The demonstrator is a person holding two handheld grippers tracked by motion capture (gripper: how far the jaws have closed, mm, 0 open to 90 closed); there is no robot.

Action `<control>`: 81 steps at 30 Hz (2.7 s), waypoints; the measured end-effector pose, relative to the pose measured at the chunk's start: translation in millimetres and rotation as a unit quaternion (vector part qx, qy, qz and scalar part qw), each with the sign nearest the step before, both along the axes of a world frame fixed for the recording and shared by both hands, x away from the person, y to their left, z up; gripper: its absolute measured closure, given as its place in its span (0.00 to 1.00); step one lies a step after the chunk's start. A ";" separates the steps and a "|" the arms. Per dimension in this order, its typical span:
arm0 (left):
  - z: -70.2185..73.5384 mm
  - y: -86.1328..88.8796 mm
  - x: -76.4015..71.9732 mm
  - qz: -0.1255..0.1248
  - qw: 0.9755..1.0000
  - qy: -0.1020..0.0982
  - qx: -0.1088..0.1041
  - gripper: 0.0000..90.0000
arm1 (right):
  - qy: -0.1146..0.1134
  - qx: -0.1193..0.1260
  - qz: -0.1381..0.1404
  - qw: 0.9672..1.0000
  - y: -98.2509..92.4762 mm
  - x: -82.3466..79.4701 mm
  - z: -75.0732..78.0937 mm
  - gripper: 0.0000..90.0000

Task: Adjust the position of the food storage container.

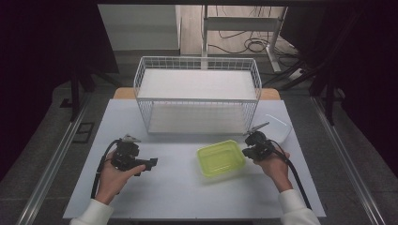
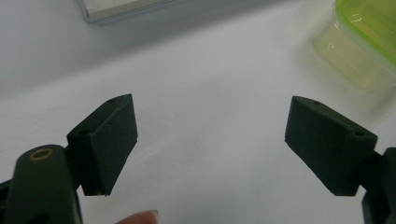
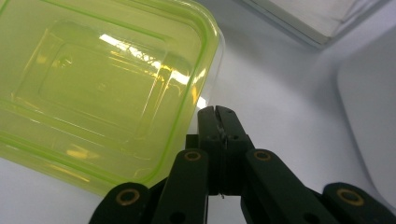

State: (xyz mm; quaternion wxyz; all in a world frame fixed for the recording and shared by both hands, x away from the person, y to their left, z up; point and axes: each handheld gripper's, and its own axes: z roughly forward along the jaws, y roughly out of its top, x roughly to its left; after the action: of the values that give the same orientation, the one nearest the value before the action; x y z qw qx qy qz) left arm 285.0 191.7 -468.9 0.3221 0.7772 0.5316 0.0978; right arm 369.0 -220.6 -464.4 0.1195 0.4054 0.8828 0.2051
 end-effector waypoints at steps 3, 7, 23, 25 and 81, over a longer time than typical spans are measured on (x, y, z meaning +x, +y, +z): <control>-0.3 -0.9 0.0 0.000 1.000 0.001 0.000 0.19 | 0.002 0.005 0.011 1.000 9.0 -3.0 -0.8 0.99; -0.3 -1.1 0.0 -0.001 1.000 0.001 0.000 0.18 | 0.005 0.009 0.022 1.000 17.5 -6.3 -1.5 0.99; -0.1 -1.4 -0.1 -0.004 1.000 -0.001 -0.001 0.18 | 0.021 0.029 0.087 0.996 63.4 -28.2 -5.5 0.99; 0.0 -1.3 -0.1 -0.004 1.000 -0.001 -0.001 0.18 | 0.021 0.030 0.088 0.995 65.1 -29.0 -5.7 0.99; 0.0 -1.2 -5.5 -0.012 0.999 -0.014 -0.035 0.18 | -0.036 0.206 -0.032 0.977 5.3 -21.7 24.0 0.31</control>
State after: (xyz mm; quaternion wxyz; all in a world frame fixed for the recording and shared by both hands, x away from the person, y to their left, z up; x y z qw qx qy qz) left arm 279.5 190.5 -468.9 0.3576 0.7703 0.5209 0.0859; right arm 347.2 -215.3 -440.5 0.0715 0.4414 0.8036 0.3927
